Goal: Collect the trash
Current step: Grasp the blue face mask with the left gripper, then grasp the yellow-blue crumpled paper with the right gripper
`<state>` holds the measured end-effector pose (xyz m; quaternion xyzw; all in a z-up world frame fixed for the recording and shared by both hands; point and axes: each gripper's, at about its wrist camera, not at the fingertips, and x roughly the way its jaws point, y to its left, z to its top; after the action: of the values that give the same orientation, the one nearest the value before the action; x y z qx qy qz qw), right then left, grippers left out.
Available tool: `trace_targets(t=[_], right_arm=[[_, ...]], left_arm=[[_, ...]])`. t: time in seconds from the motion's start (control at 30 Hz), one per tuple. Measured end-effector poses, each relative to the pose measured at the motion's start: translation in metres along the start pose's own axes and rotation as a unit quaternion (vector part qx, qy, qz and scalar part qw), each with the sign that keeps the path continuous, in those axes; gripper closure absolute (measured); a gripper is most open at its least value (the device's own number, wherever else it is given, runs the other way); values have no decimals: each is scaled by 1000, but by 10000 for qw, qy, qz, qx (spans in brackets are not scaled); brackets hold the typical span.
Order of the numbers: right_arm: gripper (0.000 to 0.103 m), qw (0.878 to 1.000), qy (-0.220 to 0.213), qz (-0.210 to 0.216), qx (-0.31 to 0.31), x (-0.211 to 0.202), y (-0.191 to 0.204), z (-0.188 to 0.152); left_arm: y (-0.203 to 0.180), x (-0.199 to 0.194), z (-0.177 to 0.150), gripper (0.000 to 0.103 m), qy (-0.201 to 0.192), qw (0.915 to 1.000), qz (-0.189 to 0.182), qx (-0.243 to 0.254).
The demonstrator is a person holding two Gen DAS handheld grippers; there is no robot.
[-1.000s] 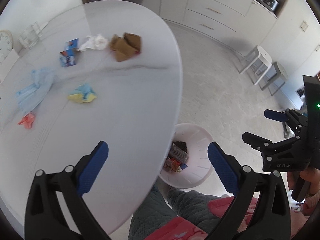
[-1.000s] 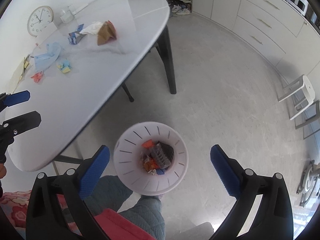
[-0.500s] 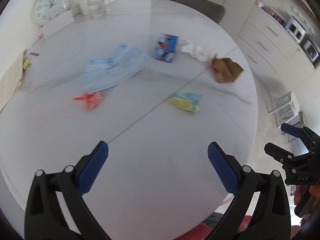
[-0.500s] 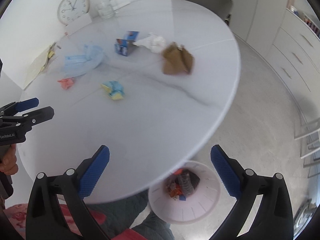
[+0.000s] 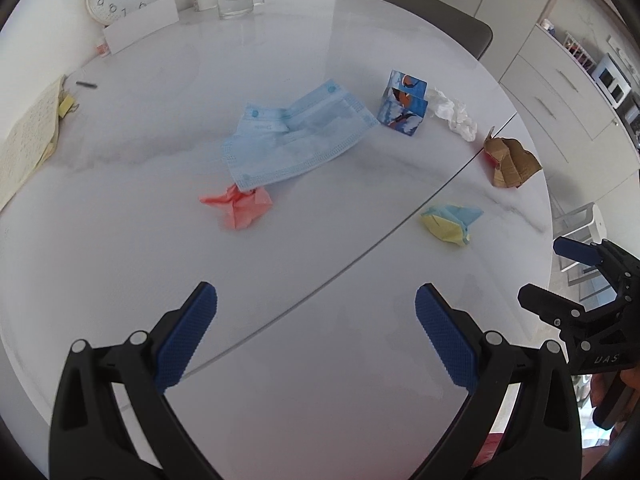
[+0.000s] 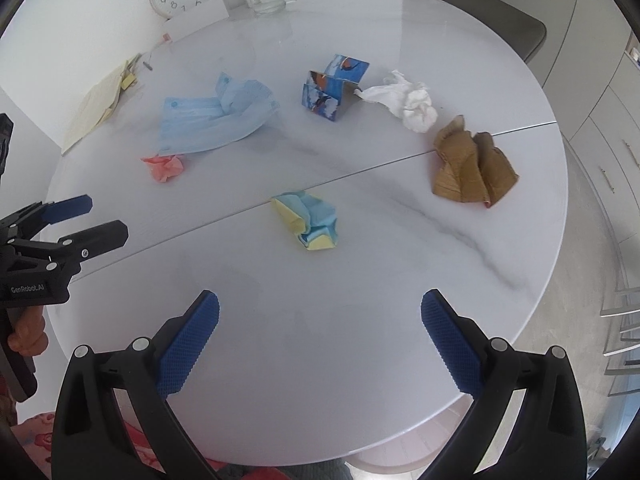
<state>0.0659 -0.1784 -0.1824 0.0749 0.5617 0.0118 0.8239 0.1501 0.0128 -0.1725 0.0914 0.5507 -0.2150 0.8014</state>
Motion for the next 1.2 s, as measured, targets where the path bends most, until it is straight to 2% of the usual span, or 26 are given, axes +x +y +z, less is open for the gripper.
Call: trace_targets(t=[0.1,0.17,0.27,0.33,0.57,0.67,0.73,0.87,0.9,0.97,1.03,1.2], right_arm=[[3,9998,77,-15,-171,12,6,9],[3,9993,161,-95,-315,22,10,18],[3,9985,260,-209,-429,35,13,29],[3,9983,291,-244,-440,41,13,36],[3,9989,428,-168,-126,55,4,49],[3,9986,489,-207,19,57,1,49],[3,9983,535,-178,149,59,-3,48],[3,9973,539,54,494,58,-9,49],[3,9972,537,62,524,58,-10,50],[3,9972,528,67,533,57,-9,50],[3,9972,556,83,487,58,-7,52],[3,9978,542,70,370,57,-1,59]], left_arm=[[-1,8,18,8,-93,9981,78,603],[-4,16,33,8,-141,9923,156,1224],[-10,34,61,8,-148,9721,289,2324],[-10,44,77,8,-88,9611,230,2752],[-20,96,117,8,540,9283,-306,3665],[-23,115,127,11,766,9237,-457,3726],[-24,124,131,22,834,9235,-442,3719],[-23,134,134,36,983,9231,-458,3691],[-21,137,134,43,1047,9232,-452,3671],[-19,137,137,48,1105,9246,-491,3612],[-18,136,139,59,1130,9255,-485,3582],[-16,132,146,78,1074,9280,-434,3542]])
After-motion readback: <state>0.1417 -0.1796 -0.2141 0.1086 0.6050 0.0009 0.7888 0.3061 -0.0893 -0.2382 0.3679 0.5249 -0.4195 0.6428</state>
